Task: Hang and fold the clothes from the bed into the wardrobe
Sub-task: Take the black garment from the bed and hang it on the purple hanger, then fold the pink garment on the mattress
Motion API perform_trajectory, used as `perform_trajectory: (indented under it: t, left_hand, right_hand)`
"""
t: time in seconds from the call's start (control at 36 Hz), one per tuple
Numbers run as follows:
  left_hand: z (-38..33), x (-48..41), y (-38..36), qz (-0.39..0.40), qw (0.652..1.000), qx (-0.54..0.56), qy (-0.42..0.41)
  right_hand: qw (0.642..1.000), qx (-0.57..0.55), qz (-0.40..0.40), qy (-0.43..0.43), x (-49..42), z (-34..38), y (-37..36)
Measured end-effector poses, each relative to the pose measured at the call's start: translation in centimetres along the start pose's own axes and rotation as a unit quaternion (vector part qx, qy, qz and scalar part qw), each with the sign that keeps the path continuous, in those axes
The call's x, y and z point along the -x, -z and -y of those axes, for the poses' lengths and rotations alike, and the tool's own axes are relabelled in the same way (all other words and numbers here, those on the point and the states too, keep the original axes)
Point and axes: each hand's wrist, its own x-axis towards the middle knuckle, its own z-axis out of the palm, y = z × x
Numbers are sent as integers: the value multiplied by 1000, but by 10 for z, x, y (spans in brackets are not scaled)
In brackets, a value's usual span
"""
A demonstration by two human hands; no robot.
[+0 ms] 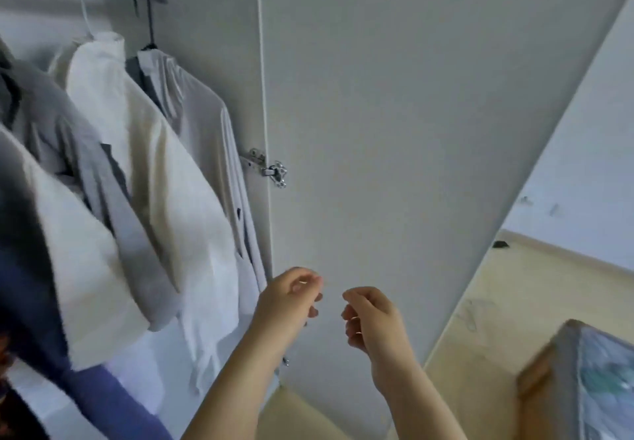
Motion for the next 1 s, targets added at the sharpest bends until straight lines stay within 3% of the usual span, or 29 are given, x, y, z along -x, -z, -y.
perform_trajectory:
  t: [0.19,0.47,0.72,1.0]
  left_hand:
    - [-5,4,-124,158,987,-25,7]
    - [-16,10,-268,366,927,-76,0]
    - [-30,-5,-361,480,872,-93,-20]
    - [-30,-6,-403,531,841,-100,0]
  right_hand:
    - [986,-57,-151,-43,13,-33,124]
    - [921,-142,-355,-75,35,-60,239]
    - [835,-216,-501,-76,39,-67,296]
    - [777,-294,-546,-107,41,-80,309]
